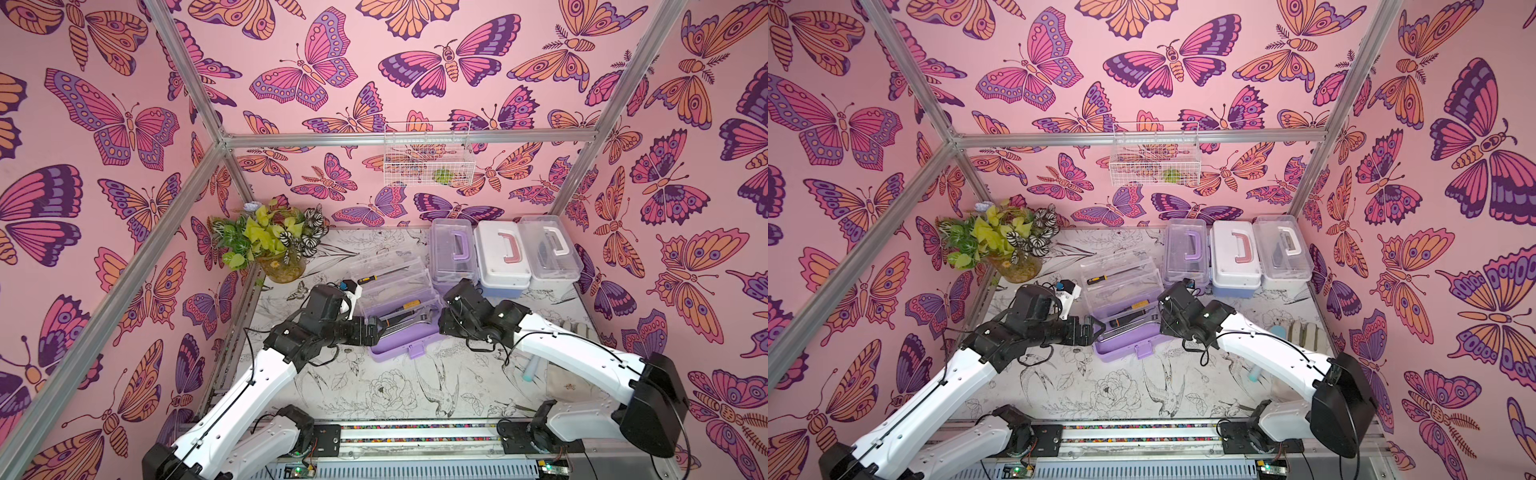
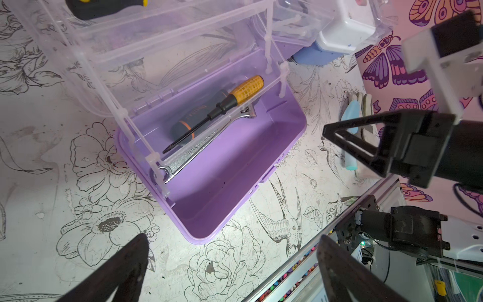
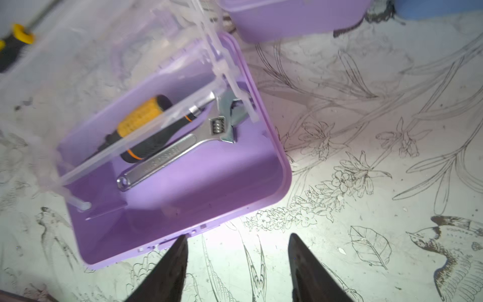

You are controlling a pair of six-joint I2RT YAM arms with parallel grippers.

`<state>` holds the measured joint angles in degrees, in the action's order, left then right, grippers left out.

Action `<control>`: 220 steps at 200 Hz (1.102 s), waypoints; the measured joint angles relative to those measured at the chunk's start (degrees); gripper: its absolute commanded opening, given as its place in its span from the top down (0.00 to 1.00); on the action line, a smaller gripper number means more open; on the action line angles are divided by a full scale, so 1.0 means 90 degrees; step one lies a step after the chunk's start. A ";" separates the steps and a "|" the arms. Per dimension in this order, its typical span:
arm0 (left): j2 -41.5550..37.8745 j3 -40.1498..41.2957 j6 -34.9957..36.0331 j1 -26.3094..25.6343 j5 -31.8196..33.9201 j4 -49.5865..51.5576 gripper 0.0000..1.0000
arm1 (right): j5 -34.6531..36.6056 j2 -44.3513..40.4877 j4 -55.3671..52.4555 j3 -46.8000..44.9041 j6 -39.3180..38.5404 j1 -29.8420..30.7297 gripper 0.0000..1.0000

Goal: Close toolboxes
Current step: Adjust the toolbox at the center of the board.

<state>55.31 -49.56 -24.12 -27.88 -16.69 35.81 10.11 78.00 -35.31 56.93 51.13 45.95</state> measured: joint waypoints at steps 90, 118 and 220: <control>0.0117 -0.0112 0.0245 0.0117 0.0078 0.0034 0.00 | -0.0172 0.1486 0.0257 0.0350 0.0282 -0.0007 0.44; 0.0097 -0.0112 0.0248 0.0146 0.0092 0.0036 0.00 | -0.0199 0.1656 0.0364 0.0503 0.0321 -0.0012 0.49; -0.0274 -0.0236 0.0277 0.0330 0.0483 0.0595 0.00 | -0.0078 0.1938 0.0308 0.1003 -0.0245 -0.0389 0.73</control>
<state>52.84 -51.68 -21.63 -24.91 -12.34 41.17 9.41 95.44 -32.53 65.95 48.93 42.46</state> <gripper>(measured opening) 0.998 0.275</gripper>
